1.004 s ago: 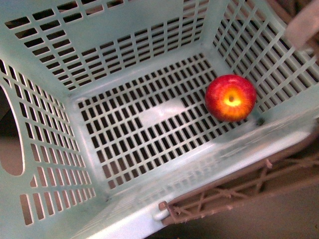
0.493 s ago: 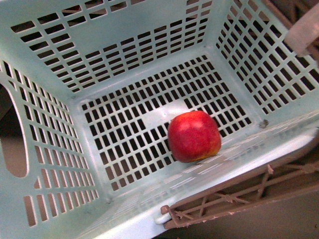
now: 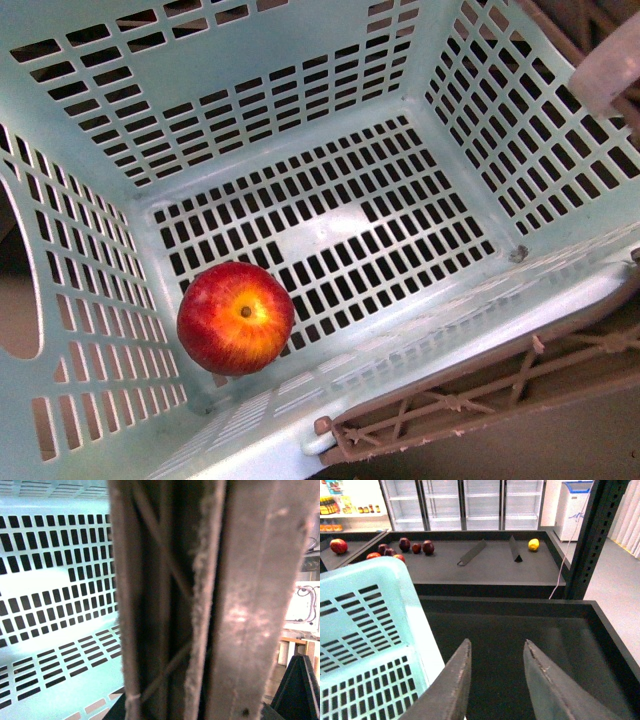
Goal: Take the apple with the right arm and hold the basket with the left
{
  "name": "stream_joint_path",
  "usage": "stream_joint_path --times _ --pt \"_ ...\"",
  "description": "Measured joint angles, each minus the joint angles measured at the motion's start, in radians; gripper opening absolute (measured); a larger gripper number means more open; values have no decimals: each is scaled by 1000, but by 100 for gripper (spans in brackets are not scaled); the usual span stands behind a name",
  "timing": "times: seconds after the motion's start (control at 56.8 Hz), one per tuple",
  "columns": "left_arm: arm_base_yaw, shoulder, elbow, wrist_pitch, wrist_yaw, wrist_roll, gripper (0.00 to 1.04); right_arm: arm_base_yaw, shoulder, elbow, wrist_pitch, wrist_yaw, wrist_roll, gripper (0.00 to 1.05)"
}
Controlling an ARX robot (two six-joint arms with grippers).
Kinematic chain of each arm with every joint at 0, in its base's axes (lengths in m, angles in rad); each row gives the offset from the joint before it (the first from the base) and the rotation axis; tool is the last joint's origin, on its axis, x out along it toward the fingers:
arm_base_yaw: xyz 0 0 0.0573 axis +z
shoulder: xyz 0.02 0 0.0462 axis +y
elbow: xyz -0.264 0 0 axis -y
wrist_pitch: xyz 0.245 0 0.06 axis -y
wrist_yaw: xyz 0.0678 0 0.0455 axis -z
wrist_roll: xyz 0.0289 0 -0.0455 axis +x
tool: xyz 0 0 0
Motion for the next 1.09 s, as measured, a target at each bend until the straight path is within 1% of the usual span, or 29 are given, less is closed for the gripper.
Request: stream_joint_path --times 0.088,0.123,0.141,0.335,0.352,0.387,0.475,0.828,0.951,1.092 --pt "0 0 0 0 -1 0 15 -32 -62 -63 0 -34 -4 9" --pt "1 0 0 0 0 -2 15 -40 -81 -79 0 -43 -5 3" --pt "1 0 0 0 0 -2 15 -45 -91 -87 0 -48 -11 2" --pt "1 0 0 0 0 0 15 -88 -196 -164 -28 -85 -10 2" --pt "1 0 0 0 1 0 15 -102 -207 -169 -34 -100 -10 2" --pt "1 0 0 0 1 -2 15 -135 -232 -182 -47 -159 -10 2" --pt "0 0 0 0 0 -2 15 -173 -274 -201 -68 -171 -10 2" --pt "1 0 0 0 0 -1 15 -179 -450 -258 -187 -176 -10 2" --pt "1 0 0 0 -2 0 15 -179 -476 -279 -172 -176 -10 2" --pt "1 0 0 0 0 0 15 -179 -526 -279 -216 -177 -10 2"
